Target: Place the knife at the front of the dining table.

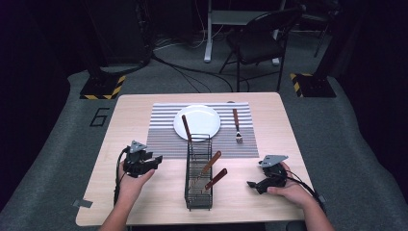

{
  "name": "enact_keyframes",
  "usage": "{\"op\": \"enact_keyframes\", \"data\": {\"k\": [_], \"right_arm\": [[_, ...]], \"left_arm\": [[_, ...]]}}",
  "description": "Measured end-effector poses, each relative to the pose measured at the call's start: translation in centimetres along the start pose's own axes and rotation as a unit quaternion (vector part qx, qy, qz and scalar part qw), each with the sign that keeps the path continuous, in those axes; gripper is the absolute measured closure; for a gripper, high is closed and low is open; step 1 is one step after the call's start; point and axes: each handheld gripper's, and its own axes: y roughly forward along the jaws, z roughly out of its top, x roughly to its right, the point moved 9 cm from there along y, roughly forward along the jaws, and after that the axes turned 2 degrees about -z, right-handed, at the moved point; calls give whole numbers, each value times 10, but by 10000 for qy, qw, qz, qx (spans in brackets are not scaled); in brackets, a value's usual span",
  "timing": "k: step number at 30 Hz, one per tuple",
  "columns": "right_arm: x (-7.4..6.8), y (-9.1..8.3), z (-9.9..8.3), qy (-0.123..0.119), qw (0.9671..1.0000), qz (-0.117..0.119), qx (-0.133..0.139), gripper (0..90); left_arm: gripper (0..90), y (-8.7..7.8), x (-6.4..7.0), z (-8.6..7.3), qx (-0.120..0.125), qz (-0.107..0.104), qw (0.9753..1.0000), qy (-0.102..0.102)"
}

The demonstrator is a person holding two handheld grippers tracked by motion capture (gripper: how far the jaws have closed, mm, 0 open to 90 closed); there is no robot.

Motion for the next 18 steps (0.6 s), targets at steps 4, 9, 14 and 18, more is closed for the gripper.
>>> {"op": "enact_keyframes", "data": {"k": [4, 9, 14, 18], "right_arm": [[0, 0, 0, -8, 10000, -5, -1, 0], [0, 0, 0, -30, 10000, 6, -8, 0], [0, 0, 0, -28, 10000, 6, -9, 0], [0, 0, 0, -30, 10000, 5, -8, 0]], "left_arm": [[516, 0, 6, 5, -31, -62, 10000, 15], [541, -5, 14, 12, -12, -128, 9999, 68], [558, -9, 24, 27, 24, -230, 9995, 233], [586, -10, 32, 39, 25, -327, 9991, 269]]}}
